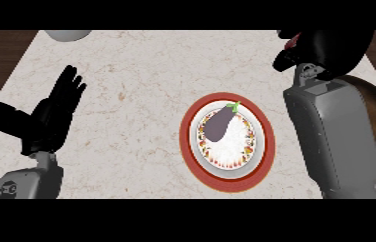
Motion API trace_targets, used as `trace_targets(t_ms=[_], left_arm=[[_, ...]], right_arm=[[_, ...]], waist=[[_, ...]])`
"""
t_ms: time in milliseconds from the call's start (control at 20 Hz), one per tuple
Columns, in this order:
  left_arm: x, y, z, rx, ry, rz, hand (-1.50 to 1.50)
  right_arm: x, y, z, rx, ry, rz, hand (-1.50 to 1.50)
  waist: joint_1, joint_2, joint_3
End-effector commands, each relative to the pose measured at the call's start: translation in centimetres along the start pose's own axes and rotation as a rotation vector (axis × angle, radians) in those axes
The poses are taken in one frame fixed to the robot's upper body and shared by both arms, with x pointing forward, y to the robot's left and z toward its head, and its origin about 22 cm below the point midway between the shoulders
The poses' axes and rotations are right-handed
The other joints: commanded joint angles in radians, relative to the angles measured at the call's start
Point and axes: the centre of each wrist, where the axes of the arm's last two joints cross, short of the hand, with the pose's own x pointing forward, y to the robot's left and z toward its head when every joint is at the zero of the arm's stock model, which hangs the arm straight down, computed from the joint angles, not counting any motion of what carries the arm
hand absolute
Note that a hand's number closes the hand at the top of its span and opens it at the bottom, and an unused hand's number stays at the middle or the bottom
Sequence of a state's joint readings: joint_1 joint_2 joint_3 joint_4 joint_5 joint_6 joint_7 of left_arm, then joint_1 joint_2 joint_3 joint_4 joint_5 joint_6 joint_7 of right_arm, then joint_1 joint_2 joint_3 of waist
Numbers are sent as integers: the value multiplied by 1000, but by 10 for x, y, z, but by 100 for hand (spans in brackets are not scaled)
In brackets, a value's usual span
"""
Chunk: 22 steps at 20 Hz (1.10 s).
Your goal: Pick the can from the plate and place it in the pan
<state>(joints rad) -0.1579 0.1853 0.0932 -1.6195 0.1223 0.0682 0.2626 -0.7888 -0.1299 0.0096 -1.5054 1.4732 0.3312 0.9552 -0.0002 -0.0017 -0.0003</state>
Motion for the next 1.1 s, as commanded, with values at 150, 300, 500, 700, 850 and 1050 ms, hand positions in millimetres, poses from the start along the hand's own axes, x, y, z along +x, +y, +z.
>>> trace_targets(t_ms=[150,300,500,700,850,1050], left_arm=[[0,-8,-8,19,-7,-3,0],[-3,4,-1,4,-10,5,0],[-1,-9,-4,12,0,3,0],[2,4,-5,-8,-4,8,0],[-13,-17,-7,-5,2,-2,0],[-18,10,8,-10,5,-10,0]], right_arm=[[-80,20,-28,-76,126,-43,150],[-120,1,-57,-105,149,-82,150],[-169,47,-57,-92,172,-96,150],[-207,61,-79,-68,135,-121,150],[-229,86,-84,-26,116,-148,150],[-244,129,-78,24,92,-163,150]], waist=[[-11,1,1],[-9,1,1],[-6,3,1],[1,4,1],[0,6,1],[10,4,1]])
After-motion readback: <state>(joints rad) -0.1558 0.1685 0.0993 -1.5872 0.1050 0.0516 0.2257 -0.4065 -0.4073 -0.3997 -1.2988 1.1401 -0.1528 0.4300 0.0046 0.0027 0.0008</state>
